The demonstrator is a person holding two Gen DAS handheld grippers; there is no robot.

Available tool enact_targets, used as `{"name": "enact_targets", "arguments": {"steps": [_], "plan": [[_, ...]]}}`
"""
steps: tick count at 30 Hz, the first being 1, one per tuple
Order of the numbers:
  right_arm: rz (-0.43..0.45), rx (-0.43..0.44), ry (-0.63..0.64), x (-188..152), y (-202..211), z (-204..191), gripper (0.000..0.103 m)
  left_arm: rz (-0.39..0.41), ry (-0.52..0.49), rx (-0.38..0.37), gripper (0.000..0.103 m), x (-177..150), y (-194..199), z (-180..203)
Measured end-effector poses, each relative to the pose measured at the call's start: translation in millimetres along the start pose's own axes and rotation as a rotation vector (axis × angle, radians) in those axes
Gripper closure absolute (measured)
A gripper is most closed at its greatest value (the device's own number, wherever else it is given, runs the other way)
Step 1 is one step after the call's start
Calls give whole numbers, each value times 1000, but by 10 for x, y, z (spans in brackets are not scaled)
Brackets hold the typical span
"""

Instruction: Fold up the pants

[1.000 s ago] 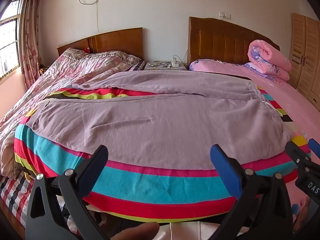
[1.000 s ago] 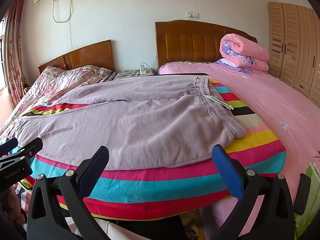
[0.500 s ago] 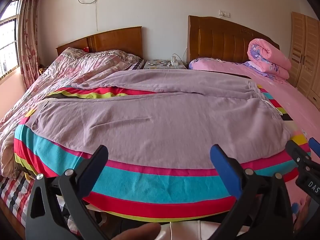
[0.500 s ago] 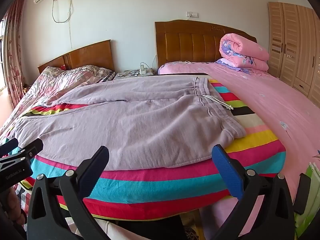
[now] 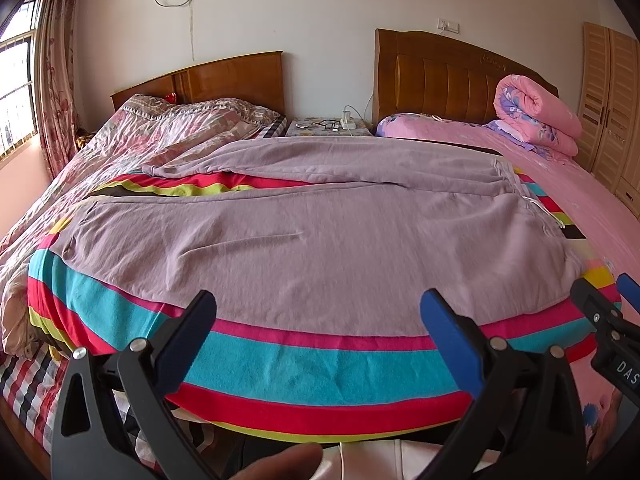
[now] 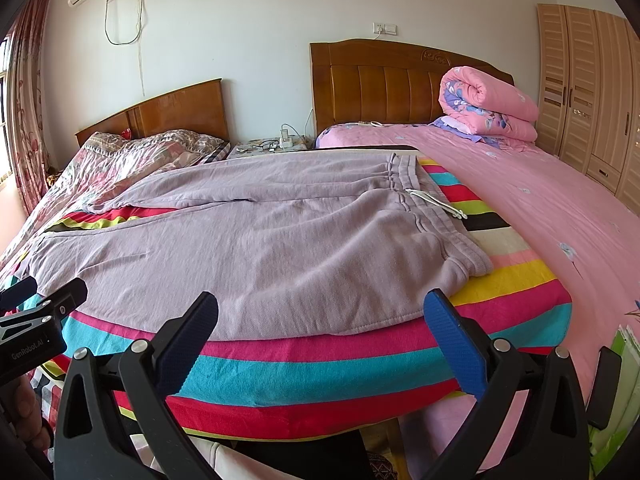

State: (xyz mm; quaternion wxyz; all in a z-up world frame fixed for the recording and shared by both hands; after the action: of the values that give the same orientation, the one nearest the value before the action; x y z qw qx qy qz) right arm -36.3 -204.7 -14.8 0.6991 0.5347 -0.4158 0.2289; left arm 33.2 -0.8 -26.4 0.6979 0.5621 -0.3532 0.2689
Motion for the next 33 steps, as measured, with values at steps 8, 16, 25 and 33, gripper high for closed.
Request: {"name": "enact_targets", "arguments": {"steps": [8,16,25,33], "plan": [[-3,0,0,-8,-8,10,4,-6,-4,2,1,-31,-17,0],[-4,0,0,-21,-19,4,4,-12,-5,6,1,-66,-22,5],[-6,0,0,-19,-19,2,4,-13,-5,6,1,-66,-23,3],[-6,0,-1,-16,-22,1,4,-15,-5,6,1,-59,-25,5]]}}
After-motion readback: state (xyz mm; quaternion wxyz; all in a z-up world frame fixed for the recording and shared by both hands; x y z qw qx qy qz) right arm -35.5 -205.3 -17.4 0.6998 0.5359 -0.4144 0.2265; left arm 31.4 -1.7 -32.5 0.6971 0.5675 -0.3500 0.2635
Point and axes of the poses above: each gripper's, at about its wrist camera, not at the fingertips, and y roughly against the way its jaws point, z to its right, x to its top, the point moved 4 cm from there along -y, roughly the way its jaws point, and after that the axes turned 13 degrees about -x, right-handed, at the moved point
